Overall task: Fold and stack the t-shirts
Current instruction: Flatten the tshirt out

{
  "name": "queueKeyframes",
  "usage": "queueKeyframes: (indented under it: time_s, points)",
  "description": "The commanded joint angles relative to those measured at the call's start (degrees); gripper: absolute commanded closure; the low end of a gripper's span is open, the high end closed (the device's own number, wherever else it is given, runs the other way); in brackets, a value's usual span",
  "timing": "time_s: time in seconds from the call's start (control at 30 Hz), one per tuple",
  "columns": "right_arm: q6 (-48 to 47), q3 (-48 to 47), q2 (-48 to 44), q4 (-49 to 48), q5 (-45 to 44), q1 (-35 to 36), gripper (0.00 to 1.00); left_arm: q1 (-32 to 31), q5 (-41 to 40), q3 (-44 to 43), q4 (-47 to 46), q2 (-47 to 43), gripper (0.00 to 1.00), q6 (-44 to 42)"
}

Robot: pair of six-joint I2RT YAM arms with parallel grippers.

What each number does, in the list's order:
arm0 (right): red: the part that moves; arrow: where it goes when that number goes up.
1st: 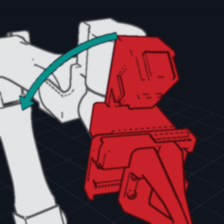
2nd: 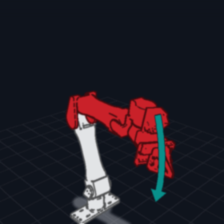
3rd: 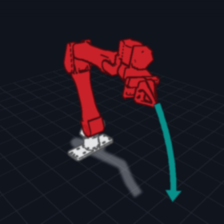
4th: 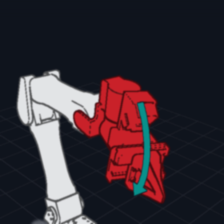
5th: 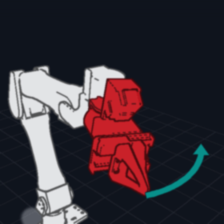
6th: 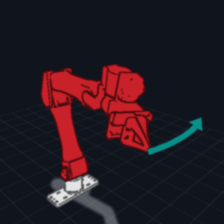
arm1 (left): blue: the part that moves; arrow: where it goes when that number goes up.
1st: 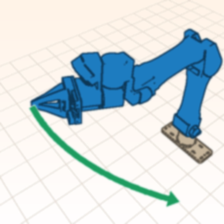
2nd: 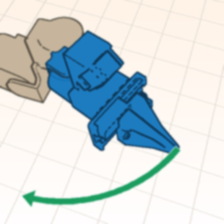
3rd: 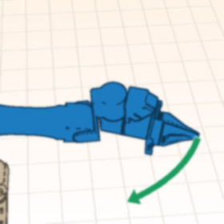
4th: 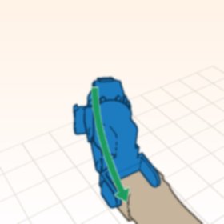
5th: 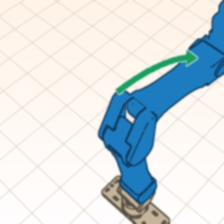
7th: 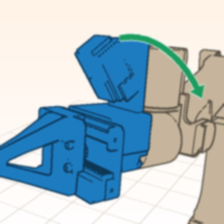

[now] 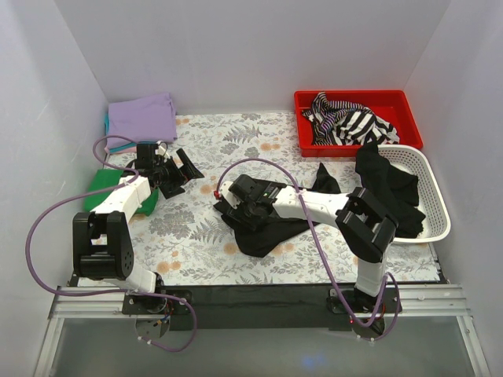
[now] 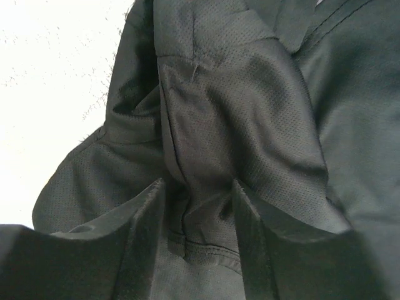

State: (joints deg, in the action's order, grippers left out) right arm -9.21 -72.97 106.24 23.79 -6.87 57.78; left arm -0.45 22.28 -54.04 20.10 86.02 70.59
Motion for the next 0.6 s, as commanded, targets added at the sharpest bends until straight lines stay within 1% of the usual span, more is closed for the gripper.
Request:
queueKeyframes:
  time_s: [0.0,0.07,0.1,0.17,0.2,0.23,0.27,0.3,0.4,0.5,0.57]
  points:
    - [0.6,-1.1,-1.7,-1.2,-0.7,0.2,0.45,0.4,-0.4,-0.2,0.0,0.0,0.02,-1.0]
    - [0.9,-0.8,-2.2,-1.5,-0.9,0.2,0.45,0.4,-0.3,-0.3,0.1,0.3,0.02,-0.9]
    - [0.8,-0.7,-1.9,-1.5,-1.0,0.2,0.47,0.3,-0.2,-0.4,0.0,0.5,0.02,-0.9]
    - [0.9,-0.6,-1.1,-1.6,-3.0,0.2,0.55,0.3,0.0,-0.5,0.1,0.6,0.02,-0.9]
    - [1.0,-0.8,-0.7,-1.5,-3.5,0.2,0.72,0.4,0.0,-0.4,0.2,0.6,0.02,-0.9]
    - [1.0,-0.9,-0.5,-1.3,-4.7,0.2,0.84,0.3,0.0,-0.5,0.1,0.6,0.02,-0.9]
    - [1.2,-1.2,-0.2,-1.3,-5.2,0.2,0.95,0.3,0.0,-0.3,0.1,0.6,0.02,-0.9]
    - [1.3,-1.5,-0.3,-1.0,-5.5,0.2,0.99,0.4,-0.1,-0.3,0.1,0.5,0.02,-1.0]
    - [1.4,-2.8,-2.8,-0.8,-8.1,0.2,0.99,0.3,0.0,-0.1,0.1,0.3,0.02,-1.0]
    - [1.0,-6.4,-7.3,0.4,-13.2,0.2,0.99,0.4,1.0,-0.4,0.1,0.6,0.02,-1.1]
    - [-0.1,-9.8,-11.3,1.0,-19.2,0.2,0.99,0.3,1.5,-0.5,0.0,0.7,0.02,-1.2]
